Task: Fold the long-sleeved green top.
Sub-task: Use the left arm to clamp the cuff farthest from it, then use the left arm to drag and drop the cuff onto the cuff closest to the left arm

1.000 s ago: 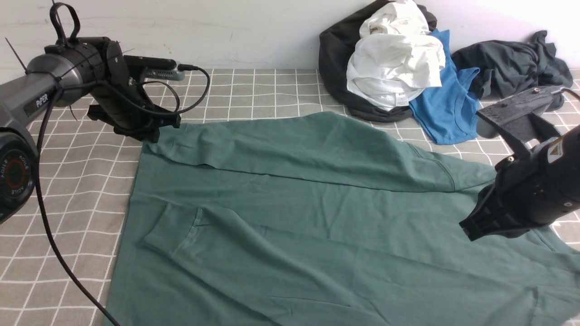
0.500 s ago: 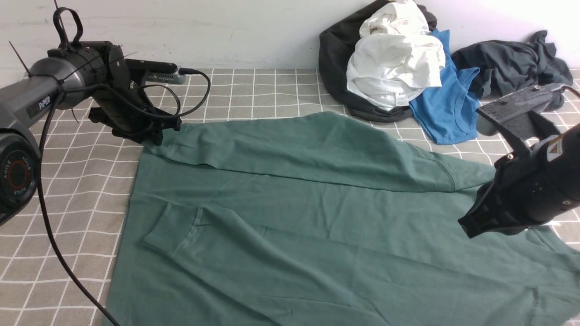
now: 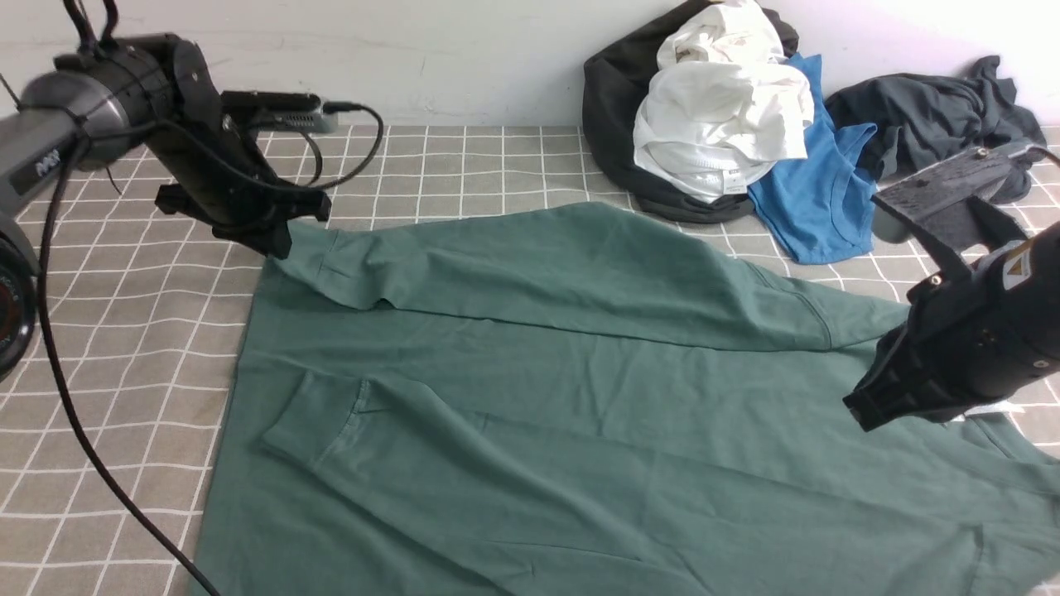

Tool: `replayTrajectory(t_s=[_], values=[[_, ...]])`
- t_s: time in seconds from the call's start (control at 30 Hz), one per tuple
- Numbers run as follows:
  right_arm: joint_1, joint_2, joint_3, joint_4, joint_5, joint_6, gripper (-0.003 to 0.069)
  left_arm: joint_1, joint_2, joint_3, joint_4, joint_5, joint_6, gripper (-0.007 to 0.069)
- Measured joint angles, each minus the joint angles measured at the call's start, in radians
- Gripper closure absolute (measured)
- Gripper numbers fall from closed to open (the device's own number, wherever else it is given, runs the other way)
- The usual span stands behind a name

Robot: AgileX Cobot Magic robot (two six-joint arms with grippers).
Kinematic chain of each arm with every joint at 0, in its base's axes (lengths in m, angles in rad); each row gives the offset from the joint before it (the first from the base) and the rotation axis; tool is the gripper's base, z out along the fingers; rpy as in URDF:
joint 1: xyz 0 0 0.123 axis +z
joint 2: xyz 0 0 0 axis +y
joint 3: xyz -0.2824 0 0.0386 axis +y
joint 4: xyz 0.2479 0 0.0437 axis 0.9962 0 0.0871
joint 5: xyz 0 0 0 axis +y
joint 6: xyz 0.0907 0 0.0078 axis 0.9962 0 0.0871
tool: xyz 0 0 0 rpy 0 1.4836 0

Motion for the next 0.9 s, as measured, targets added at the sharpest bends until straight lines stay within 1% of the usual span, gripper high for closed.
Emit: replayTrajectory(t_s=[0.07, 0.13, 0.2, 0.37, 0.4, 0.43, 0.47, 0.6, 0.63, 0.77, 0.83, 0.9], values=[[0.0, 0.0, -0.025, -0.011, 0.042, -0.003, 0.0673, 0.0, -0.091, 0.038, -0.073, 0.062, 0.016, 0.0611], [0.0, 0.0, -0.036, -0.011, 0.074, -0.004, 0.0673, 0.0, -0.138, 0.076, -0.093, 0.077, 0.019, 0.0611], [0.0, -0.003, -0.052, -0.011, 0.135, -0.004, 0.0673, 0.0, -0.239, 0.193, -0.107, 0.08, 0.021, 0.0611], [0.0, -0.035, -0.052, 0.015, 0.191, -0.004, 0.0673, 0.0, -0.438, 0.505, -0.126, 0.017, 0.021, 0.0611], [0.003, -0.058, -0.052, 0.031, 0.195, -0.004, 0.0673, 0.0, -0.52, 0.632, -0.141, -0.031, 0.021, 0.0611], [0.003, -0.064, -0.052, 0.031, 0.196, -0.004, 0.0673, 0.0, -0.54, 0.663, -0.144, -0.042, 0.021, 0.0611], [0.015, -0.089, -0.052, 0.035, 0.201, -0.004, 0.0673, 0.0, -0.622, 0.778, -0.155, -0.085, 0.021, 0.0611], [0.089, -0.141, -0.053, 0.035, 0.214, -0.004, 0.0673, 0.0, -0.791, 0.996, -0.169, -0.148, 0.021, 0.0611], [0.094, -0.143, -0.053, 0.034, 0.215, -0.005, 0.0673, 0.0, -0.798, 1.005, -0.169, -0.151, 0.021, 0.0611], [0.205, -0.155, -0.053, 0.013, 0.241, -0.006, 0.0673, 0.0, -0.893, 1.173, -0.17, -0.184, 0.046, 0.0606], [0.228, -0.154, -0.053, 0.012, 0.248, -0.006, 0.0673, 0.0, -0.896, 1.205, -0.17, -0.188, 0.061, 0.0597], [0.264, -0.154, -0.053, 0.014, 0.253, -0.011, 0.0673, 0.0, -0.896, 1.262, -0.17, -0.203, 0.096, 0.056]])
